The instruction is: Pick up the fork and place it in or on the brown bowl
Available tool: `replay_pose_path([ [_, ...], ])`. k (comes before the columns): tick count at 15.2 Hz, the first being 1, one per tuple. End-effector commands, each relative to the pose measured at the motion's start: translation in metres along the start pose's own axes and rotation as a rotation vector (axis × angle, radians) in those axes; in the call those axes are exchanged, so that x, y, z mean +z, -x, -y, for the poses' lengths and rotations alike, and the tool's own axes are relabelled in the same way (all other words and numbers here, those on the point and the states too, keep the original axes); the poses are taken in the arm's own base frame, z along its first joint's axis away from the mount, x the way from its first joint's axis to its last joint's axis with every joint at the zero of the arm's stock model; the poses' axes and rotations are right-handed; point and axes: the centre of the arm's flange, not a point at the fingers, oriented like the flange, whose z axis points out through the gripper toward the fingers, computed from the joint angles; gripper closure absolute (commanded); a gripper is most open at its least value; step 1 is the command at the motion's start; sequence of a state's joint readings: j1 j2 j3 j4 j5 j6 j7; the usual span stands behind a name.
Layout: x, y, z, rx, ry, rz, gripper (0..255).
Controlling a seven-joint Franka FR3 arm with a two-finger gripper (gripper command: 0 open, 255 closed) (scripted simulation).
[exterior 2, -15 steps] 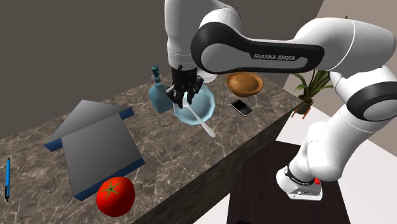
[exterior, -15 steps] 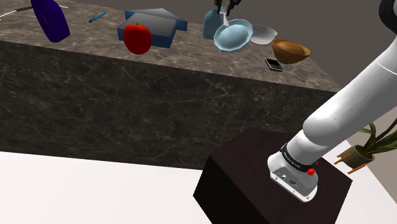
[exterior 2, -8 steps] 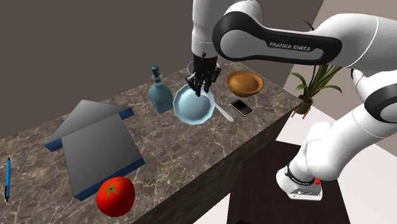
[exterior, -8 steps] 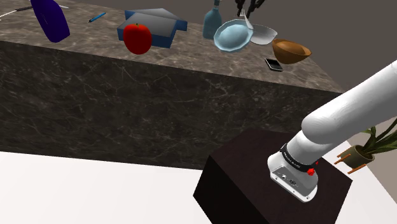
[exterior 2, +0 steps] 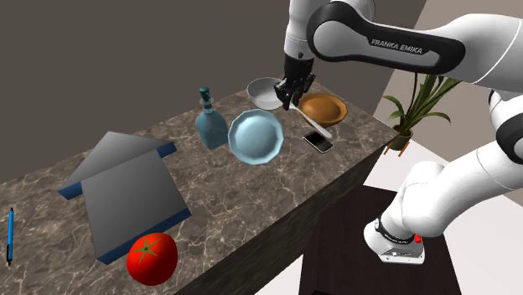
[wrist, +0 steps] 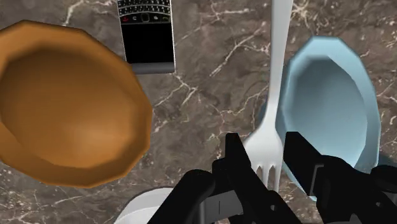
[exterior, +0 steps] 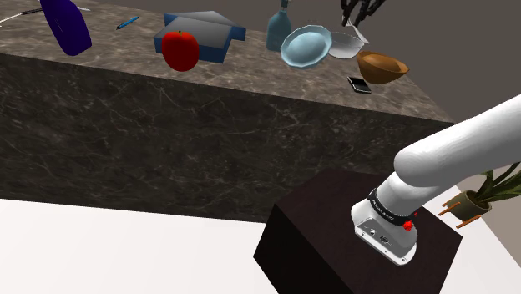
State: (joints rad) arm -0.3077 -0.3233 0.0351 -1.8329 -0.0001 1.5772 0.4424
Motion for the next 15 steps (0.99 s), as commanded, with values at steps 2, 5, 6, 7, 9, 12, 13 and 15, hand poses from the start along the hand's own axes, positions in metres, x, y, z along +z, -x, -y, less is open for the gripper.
replay_pose_path([
  [2,-0.001,-0.005,-0.038,-0.002,0.0,0.0,255],
  [5,-0.002,-0.011,-0.077,-0.002,0.0,0.0,255],
  [6,-0.002,-0.013,-0.09,-0.002,0.0,0.0,255],
  [7,-0.002,-0.016,-0.103,-0.002,0.0,0.0,255],
  [9,-0.002,-0.02,-0.129,-0.002,0.0,0.0,255],
  [12,-0.003,-0.026,-0.168,-0.002,0.0,0.0,255],
  [13,-0.003,-0.029,-0.182,-0.002,0.0,0.0,255],
  [15,0.007,-0.028,-0.182,-0.002,0.0,0.0,255],
])
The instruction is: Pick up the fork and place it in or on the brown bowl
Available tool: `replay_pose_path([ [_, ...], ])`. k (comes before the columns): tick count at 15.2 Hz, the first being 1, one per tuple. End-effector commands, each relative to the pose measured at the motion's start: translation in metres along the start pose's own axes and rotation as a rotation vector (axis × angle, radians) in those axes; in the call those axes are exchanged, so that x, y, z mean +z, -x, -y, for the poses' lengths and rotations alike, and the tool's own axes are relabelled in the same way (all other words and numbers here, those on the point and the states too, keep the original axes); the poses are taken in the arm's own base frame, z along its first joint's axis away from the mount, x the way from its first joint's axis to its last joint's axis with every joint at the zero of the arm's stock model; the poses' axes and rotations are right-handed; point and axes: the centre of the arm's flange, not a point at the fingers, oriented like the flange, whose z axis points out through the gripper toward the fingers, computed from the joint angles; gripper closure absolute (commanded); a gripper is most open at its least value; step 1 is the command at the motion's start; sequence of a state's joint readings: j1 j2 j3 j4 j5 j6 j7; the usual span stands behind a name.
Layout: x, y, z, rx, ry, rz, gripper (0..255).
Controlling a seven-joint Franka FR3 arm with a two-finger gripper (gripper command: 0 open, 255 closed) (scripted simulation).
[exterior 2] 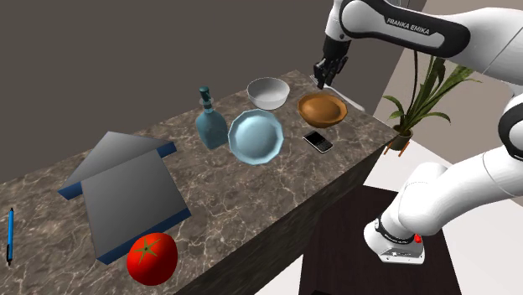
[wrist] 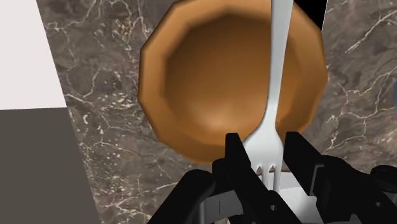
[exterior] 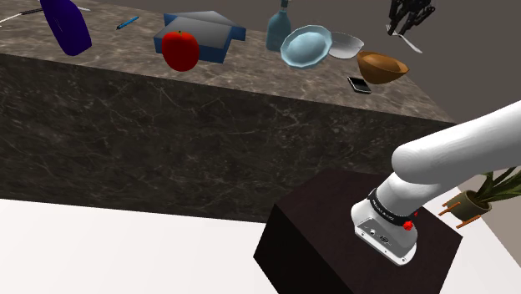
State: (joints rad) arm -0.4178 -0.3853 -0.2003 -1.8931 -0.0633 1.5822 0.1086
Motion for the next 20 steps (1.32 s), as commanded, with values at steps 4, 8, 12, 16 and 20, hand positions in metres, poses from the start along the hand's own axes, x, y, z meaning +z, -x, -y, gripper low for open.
replay_pose_path([
  [4,0.025,0.001,-0.004,-0.001,0.0,0.0,255],
  [8,0.046,0.003,-0.005,-0.001,0.0,0.0,255],
  [12,0.066,0.004,-0.005,-0.001,0.0,0.0,255],
  [16,0.066,0.004,-0.005,-0.001,0.0,0.0,255],
  [20,0.066,0.004,-0.005,-0.001,0.0,0.0,255],
])
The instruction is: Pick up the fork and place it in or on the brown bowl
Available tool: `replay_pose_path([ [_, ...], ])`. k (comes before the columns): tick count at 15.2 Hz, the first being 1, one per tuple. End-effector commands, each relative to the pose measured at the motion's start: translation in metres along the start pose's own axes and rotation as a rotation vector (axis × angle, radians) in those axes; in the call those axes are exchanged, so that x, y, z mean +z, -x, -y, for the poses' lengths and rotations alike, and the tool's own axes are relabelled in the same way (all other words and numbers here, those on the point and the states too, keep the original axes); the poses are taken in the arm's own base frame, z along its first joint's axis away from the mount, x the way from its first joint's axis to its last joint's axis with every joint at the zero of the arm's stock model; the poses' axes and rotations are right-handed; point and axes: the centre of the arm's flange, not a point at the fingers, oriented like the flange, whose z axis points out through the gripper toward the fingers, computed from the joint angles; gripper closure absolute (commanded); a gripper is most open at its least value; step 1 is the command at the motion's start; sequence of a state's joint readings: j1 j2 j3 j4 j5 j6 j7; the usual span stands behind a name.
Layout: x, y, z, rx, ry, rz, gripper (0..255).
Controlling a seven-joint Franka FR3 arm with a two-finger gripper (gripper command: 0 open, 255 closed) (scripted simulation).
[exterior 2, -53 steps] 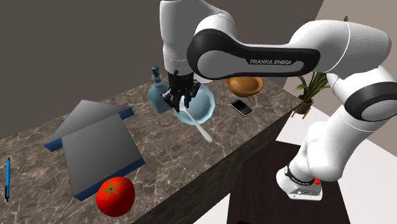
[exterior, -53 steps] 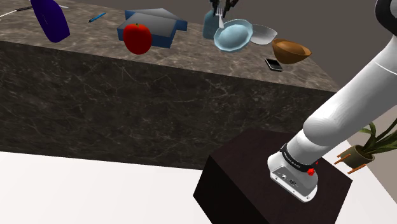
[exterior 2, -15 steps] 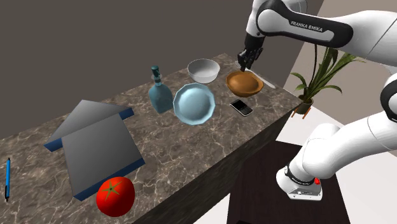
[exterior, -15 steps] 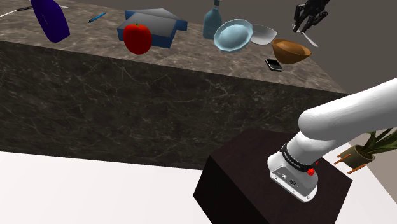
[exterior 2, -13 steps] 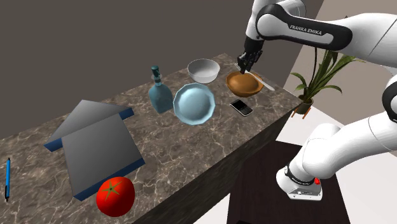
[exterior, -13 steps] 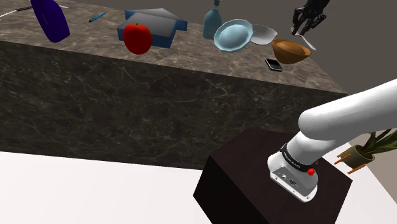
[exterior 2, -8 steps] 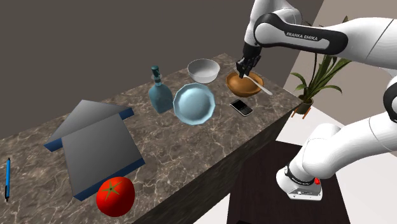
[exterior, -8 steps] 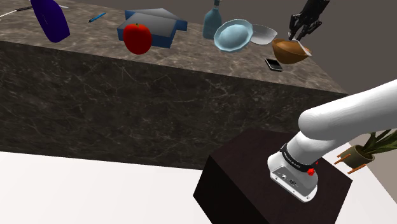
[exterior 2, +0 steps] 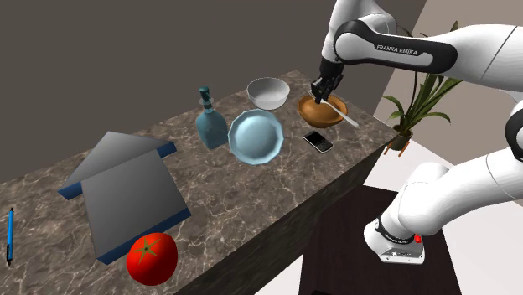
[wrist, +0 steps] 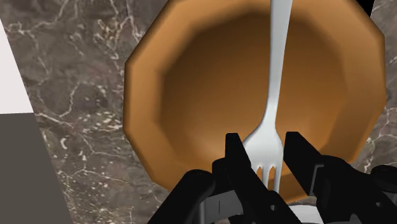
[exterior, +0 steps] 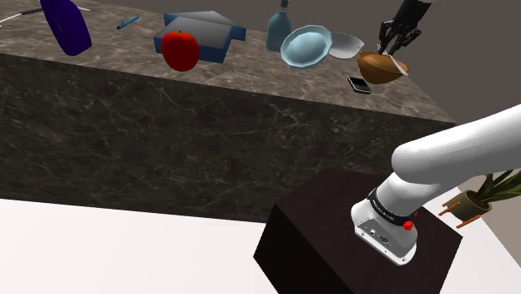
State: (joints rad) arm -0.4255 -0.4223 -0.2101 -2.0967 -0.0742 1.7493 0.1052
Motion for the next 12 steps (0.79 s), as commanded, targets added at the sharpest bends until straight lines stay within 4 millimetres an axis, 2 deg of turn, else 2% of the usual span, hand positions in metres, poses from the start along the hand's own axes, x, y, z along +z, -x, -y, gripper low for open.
replay_pose_path([
  [1,0.0,0.0,0.0,0.0,0.0,0.0,0],
  [6,0.0,0.0,0.0,0.0,0.0,0.0,0],
  [10,-0.05,0.0,0.0,0.0,0.0,0.0,0],
  [12,-0.05,0.0,0.0,0.0,0.0,0.0,0],
])
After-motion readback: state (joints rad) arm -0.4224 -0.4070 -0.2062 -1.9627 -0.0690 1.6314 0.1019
